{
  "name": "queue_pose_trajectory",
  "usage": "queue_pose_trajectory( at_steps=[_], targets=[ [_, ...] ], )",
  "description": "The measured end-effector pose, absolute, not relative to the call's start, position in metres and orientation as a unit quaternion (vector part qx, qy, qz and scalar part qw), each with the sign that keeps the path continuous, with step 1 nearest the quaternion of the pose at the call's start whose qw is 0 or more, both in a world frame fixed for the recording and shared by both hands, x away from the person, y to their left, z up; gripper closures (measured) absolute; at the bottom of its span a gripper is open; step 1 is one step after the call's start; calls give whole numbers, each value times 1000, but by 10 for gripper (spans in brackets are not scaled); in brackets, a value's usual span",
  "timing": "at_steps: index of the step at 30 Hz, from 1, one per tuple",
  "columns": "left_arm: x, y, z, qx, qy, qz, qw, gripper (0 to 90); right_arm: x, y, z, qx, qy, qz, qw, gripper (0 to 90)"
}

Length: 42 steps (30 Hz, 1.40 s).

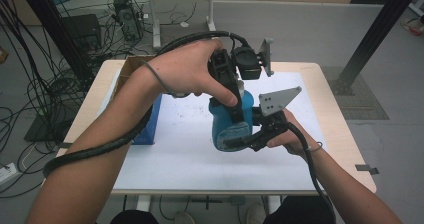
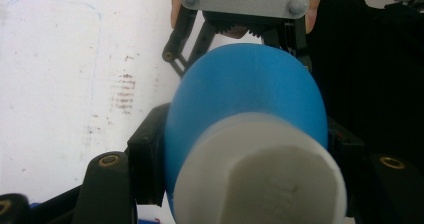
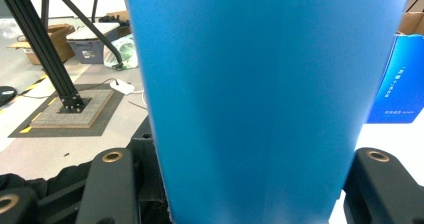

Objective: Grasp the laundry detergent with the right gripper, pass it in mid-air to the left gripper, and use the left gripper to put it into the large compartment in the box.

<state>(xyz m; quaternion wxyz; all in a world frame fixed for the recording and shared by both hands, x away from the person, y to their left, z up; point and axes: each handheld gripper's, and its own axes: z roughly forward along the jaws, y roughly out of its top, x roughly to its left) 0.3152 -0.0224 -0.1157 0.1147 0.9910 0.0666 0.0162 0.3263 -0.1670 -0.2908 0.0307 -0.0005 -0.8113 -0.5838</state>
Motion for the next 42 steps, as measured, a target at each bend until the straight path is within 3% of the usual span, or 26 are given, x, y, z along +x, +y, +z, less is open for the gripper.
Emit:
queue_pose_trajectory(
  at_steps=[42],
  targets=[
    [318,-29,-118,993,76,22,93,376,330,-167,-301,-8,-799,-601,32,386]
  ],
)
